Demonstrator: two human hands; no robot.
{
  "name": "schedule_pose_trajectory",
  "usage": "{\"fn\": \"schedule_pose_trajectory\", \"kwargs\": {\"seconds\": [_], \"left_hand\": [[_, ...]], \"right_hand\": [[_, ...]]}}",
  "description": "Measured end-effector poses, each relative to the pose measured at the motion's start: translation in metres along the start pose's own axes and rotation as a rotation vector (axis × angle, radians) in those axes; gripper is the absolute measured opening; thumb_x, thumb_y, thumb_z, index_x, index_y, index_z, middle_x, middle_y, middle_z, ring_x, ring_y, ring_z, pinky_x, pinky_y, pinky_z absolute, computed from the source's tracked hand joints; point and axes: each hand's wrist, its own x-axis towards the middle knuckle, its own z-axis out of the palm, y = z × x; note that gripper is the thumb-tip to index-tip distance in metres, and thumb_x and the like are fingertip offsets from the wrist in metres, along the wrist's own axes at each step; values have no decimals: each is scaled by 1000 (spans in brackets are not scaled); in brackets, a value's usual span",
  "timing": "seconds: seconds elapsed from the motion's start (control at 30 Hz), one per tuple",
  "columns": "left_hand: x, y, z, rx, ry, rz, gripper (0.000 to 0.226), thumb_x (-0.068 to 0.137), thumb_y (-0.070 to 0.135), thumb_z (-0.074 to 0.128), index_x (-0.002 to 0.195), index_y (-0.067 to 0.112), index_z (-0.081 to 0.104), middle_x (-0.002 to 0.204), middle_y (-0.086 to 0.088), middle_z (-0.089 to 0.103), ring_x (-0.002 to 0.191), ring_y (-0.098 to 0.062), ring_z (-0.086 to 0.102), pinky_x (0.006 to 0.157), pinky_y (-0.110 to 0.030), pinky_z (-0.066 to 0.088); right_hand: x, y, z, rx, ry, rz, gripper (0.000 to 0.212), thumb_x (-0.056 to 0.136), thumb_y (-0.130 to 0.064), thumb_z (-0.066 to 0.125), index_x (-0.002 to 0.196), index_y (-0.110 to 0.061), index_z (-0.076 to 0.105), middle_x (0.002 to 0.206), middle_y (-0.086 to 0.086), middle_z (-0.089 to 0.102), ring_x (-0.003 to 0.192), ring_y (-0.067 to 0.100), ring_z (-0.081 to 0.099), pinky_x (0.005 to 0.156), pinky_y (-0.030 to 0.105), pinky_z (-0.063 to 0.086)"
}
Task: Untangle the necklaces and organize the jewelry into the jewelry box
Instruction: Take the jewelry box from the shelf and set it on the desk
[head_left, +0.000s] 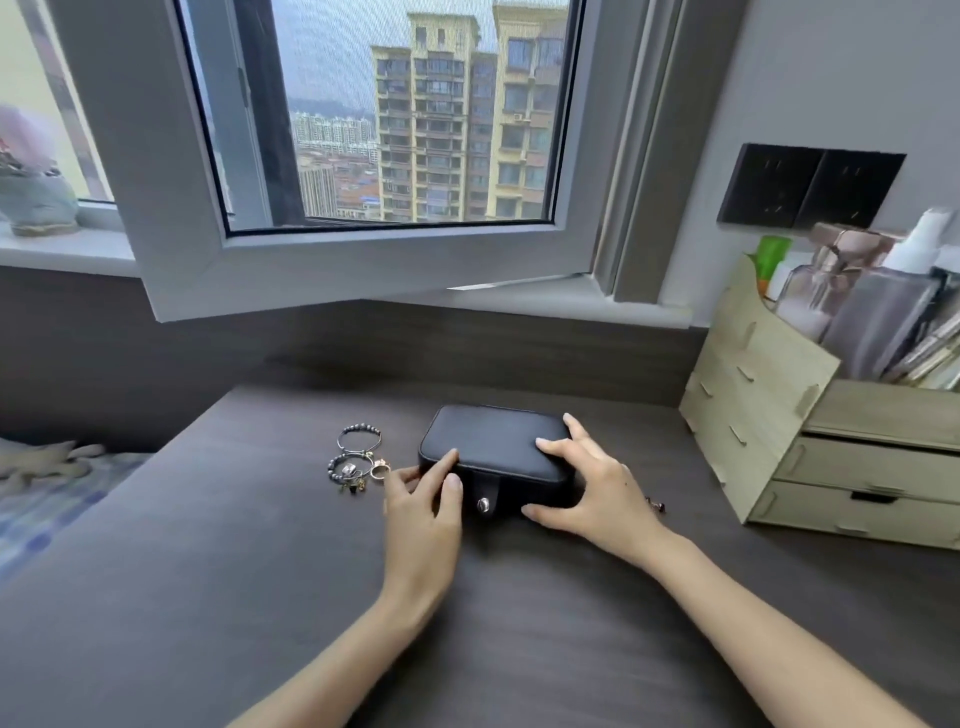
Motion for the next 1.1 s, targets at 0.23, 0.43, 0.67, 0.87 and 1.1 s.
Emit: {"fn": "schedule_pose_trajectory", "kwargs": {"seconds": [0.23,0.43,0.67,0.87,1.1], "left_hand": [[19,-7,-21,341,74,144,27,83,33,54,103,30,72,85,4,51,81,-16,57,74,-27,40],[50,-10,-45,116,-476,68,60,54,57,66,112,46,59,132,12,37,126,1,34,107,-23,26],[74,5,-63,214,-568,104,45,64,30,85,104,43,68,127,15,48,103,-1,49,89,-26,40],[113,23,-54,172,-426,122,51,62,75,53,98,42,68,98,18,70,94,2,62,90,-31,48],[151,11,-17,162,-261,161,40,85,46,63,111,17,64,94,5,68,86,-8,62,74,-22,49]], "right_hand": [[-1,15,4,54,-77,-21,69,66,-40,83,127,-38,51,155,-14,16,135,6,37,103,23,30],[-5,10,-10,-5,-152,-15,63,69,-42,80,126,-41,52,155,-15,18,134,3,35,101,2,17],[9,1,-34,6,-247,31,60,67,-50,77,123,-46,56,149,-13,35,134,5,37,111,30,28],[47,-5,-60,233,-182,53,35,86,-48,55,116,-32,62,114,-14,65,99,-6,60,85,13,47],[89,12,-43,163,66,122,44,86,-57,48,107,-19,55,86,4,67,59,18,66,55,33,55]]}}
